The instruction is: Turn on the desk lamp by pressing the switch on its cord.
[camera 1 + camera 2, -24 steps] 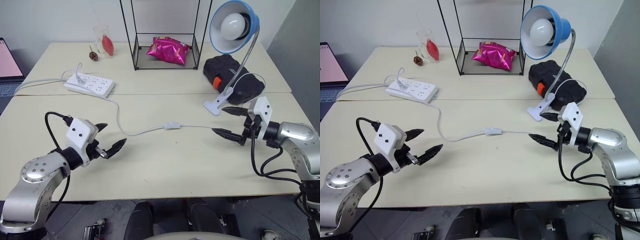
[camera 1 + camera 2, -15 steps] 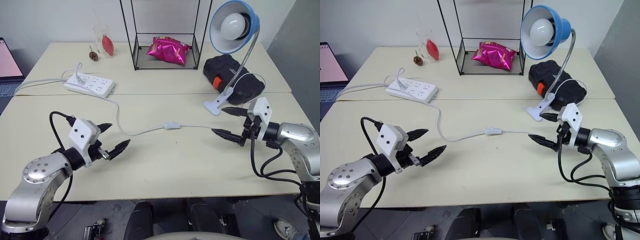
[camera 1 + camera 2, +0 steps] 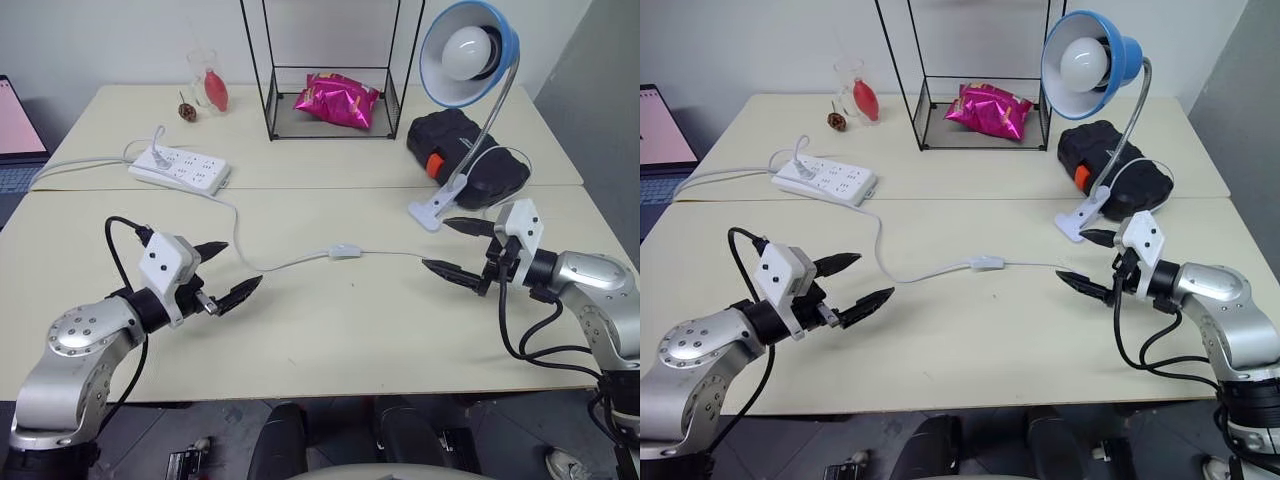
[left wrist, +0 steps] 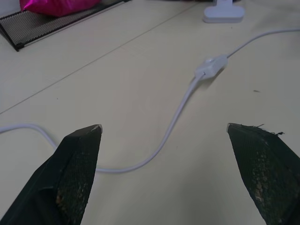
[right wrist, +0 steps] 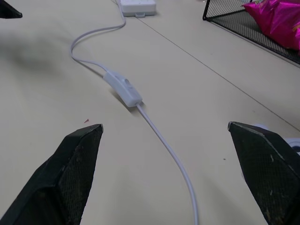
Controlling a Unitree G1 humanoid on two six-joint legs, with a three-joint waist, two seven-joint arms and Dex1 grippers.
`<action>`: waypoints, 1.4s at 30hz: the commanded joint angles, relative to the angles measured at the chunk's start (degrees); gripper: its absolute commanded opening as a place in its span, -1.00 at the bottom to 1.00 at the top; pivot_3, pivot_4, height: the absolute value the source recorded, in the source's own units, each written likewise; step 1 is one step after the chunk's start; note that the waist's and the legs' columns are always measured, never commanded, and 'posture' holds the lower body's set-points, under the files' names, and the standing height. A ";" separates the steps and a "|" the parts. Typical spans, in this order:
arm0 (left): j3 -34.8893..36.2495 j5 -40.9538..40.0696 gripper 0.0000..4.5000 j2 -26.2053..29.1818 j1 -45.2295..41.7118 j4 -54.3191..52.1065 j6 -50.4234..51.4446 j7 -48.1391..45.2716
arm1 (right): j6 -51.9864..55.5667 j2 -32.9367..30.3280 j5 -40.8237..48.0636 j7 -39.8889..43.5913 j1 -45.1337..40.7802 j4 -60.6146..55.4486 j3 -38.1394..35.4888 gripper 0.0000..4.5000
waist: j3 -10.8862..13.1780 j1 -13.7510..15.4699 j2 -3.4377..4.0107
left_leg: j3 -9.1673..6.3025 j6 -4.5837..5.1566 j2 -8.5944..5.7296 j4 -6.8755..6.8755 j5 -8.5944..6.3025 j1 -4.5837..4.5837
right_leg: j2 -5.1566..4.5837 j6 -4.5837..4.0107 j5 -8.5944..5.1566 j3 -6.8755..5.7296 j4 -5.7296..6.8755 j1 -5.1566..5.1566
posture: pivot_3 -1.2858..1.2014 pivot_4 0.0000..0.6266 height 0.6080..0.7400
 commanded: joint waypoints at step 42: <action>-25.22 10.62 0.62 -19.64 -46.33 57.08 5.07 -21.42 | 26.83 0.47 5.79 -18.90 7.87 -33.05 -3.39 1.00 | -0.01 0.44 -0.05 | -0.15 0.01 -0.10 0.65 0.01 -0.97 | 0.08 0.32 0.21 -0.03 0.24 -0.74 | 0.03 -0.52 1.00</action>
